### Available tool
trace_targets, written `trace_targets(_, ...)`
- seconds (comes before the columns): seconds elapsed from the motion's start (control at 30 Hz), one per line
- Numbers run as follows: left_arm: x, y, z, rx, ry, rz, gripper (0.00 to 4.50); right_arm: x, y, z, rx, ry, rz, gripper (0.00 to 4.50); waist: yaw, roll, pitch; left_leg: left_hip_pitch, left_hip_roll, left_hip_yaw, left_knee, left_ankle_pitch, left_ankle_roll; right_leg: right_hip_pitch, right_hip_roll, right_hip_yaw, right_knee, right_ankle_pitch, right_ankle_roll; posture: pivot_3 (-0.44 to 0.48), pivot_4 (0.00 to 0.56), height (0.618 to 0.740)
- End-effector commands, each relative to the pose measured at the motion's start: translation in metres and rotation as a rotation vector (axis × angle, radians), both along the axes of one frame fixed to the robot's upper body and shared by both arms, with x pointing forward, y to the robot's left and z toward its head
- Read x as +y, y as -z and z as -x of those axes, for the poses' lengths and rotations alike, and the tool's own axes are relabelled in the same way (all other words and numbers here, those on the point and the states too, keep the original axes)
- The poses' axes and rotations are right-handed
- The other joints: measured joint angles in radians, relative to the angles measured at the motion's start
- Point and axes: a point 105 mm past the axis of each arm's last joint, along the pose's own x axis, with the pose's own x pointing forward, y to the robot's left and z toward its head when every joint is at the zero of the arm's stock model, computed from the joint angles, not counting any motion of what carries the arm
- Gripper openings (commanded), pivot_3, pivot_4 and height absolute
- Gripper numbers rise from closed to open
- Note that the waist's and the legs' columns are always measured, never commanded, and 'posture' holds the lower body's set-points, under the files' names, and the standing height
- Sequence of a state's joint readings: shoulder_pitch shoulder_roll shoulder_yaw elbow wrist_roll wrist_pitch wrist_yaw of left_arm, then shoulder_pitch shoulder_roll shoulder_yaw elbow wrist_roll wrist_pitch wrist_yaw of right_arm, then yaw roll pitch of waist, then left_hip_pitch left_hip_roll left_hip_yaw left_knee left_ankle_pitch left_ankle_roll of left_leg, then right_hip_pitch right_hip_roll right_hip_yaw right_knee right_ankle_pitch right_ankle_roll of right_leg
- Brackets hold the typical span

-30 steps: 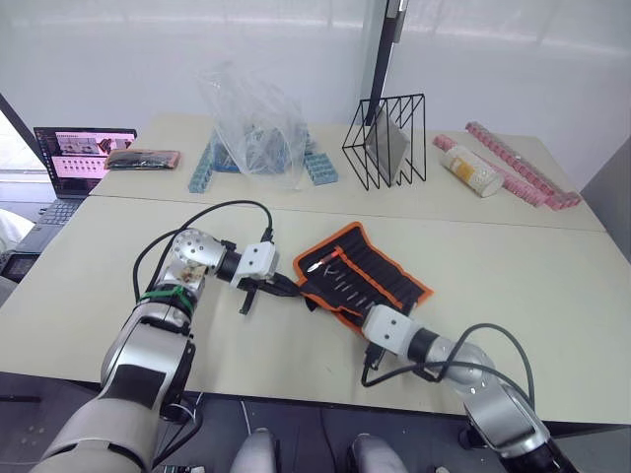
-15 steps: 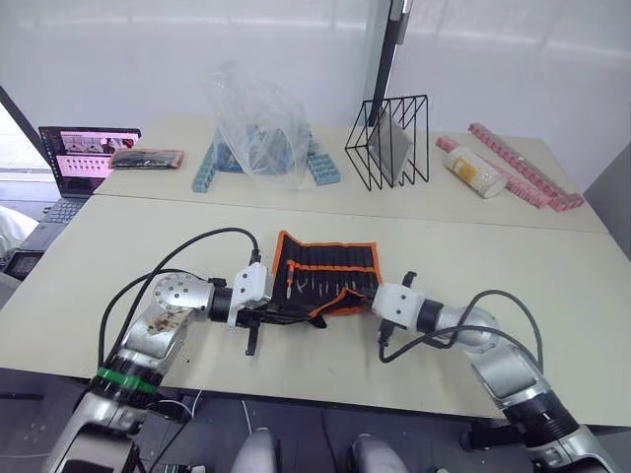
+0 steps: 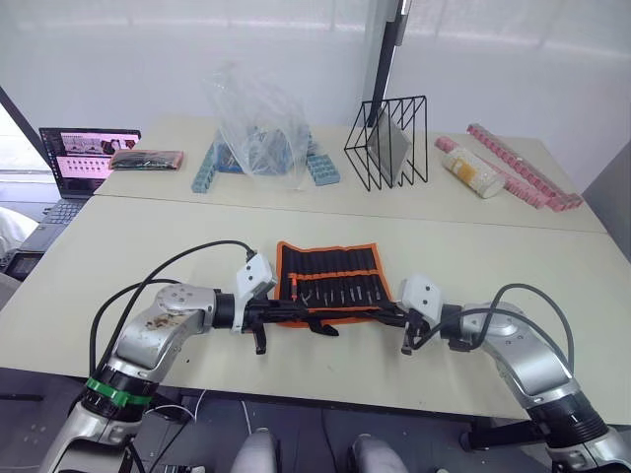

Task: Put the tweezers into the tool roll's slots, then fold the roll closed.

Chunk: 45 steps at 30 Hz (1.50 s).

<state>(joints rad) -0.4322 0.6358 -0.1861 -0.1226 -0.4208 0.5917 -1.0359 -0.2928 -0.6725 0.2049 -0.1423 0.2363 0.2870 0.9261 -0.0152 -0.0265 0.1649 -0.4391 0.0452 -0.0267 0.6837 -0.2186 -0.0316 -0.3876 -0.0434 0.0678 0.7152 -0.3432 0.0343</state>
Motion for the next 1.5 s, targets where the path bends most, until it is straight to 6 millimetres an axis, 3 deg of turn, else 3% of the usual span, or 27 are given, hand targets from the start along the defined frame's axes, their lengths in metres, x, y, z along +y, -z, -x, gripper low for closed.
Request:
trace_targets(0.03,0.016,-0.005,-0.012,-0.019,-0.045,-0.036,0.02,-0.012,-0.008,-0.003,0.067,0.087,-0.053,0.0,0.0,0.0,0.0,0.0,0.0,0.0,0.0,0.0,0.0,0.0,0.0,0.0,0.0,0.0,0.0,0.0,0.15,0.689)
trace_targets(0.37,0.032,-0.008,-0.023,-0.052,-0.02,-0.077,0.02,0.001,-0.011,0.012,0.194,0.068,-0.109,0.0,0.001,0.0,0.0,0.0,0.0,0.0,0.0,0.0,0.0,0.0,0.0,0.0,0.0,0.0,0.0,0.0,0.15,0.689)
trace_targets(0.57,0.038,-0.004,-0.025,-0.056,-0.026,-0.095,0.02,0.001,-0.001,-0.001,0.154,0.176,-0.076,0.0,-0.003,0.0,0.0,0.0,0.0,0.0,0.0,0.0,0.0,0.0,0.0,0.0,0.0,0.0,0.0,0.0,0.15,0.689)
trace_targets(0.87,0.037,0.002,-0.031,-0.069,-0.053,-0.122,0.02,-0.005,-0.004,-0.017,0.117,0.248,-0.072,0.0,-0.001,0.0,0.0,0.0,0.0,0.0,0.0,0.0,0.0,-0.001,0.0,0.0,0.0,0.0,0.0,0.0,0.15,0.689)
trace_targets(1.1,0.035,-0.004,-0.039,-0.094,-0.084,-0.108,0.0,-0.007,-0.008,-0.016,0.093,0.246,-0.074,2.3,-0.003,0.0,0.0,0.0,0.0,0.0,0.0,0.0,0.0,-0.001,0.0,0.0,0.0,0.0,0.0,0.0,0.15,0.689)
trace_targets(1.2,0.032,-0.004,-0.039,-0.096,-0.081,-0.108,0.0,-0.006,-0.024,-0.013,0.049,0.218,-0.116,3.27,-0.002,0.0,0.0,0.0,0.0,0.0,0.0,0.0,0.0,-0.001,0.0,0.0,0.0,0.0,0.0,0.0,0.15,0.689)
trace_targets(1.4,0.029,0.001,-0.043,-0.092,-0.076,-0.13,0.0,0.014,-0.056,0.004,-0.048,0.066,-0.199,3.27,-0.002,0.0,0.0,0.0,0.0,0.0,0.0,0.0,0.0,-0.001,0.0,0.0,0.0,0.0,0.0,0.0,0.15,0.689)
trace_targets(1.5,0.027,0.006,-0.044,-0.091,-0.067,-0.15,0.0,0.026,-0.061,0.015,-0.052,-0.013,-0.21,2.44,0.0,0.0,0.0,0.0,0.0,0.0,0.0,0.0,0.0,-0.001,0.0,0.0,0.0,0.0,0.0,0.0,0.15,0.689)
